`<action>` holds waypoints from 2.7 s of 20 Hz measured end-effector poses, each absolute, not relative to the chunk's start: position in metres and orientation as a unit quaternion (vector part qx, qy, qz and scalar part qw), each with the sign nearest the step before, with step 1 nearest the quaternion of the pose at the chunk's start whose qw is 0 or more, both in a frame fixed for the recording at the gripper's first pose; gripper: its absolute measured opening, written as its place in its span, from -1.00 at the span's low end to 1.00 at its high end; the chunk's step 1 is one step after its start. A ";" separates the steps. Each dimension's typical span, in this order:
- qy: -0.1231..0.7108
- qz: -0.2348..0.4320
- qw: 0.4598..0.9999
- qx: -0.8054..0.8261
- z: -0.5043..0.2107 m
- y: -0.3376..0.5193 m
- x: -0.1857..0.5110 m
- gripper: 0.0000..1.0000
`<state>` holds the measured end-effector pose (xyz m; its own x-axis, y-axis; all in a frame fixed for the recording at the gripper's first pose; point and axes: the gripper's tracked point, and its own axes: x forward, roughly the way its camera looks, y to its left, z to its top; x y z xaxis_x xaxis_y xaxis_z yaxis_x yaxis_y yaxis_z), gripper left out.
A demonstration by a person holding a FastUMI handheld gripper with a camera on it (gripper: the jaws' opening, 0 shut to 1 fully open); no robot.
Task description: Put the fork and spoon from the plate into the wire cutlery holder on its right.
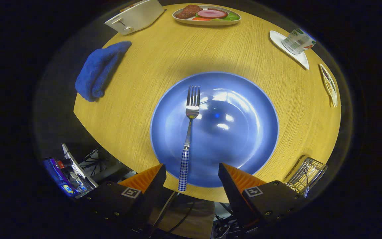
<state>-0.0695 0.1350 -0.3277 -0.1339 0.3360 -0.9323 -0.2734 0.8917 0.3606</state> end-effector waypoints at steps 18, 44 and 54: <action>0.703 0.272 0.657 -0.030 -0.336 0.127 -0.076 -0.99; 0.755 0.210 0.620 0.035 -0.270 -0.043 -0.125 -0.99; 0.786 0.165 0.589 0.086 -0.238 -0.135 -0.143 -0.99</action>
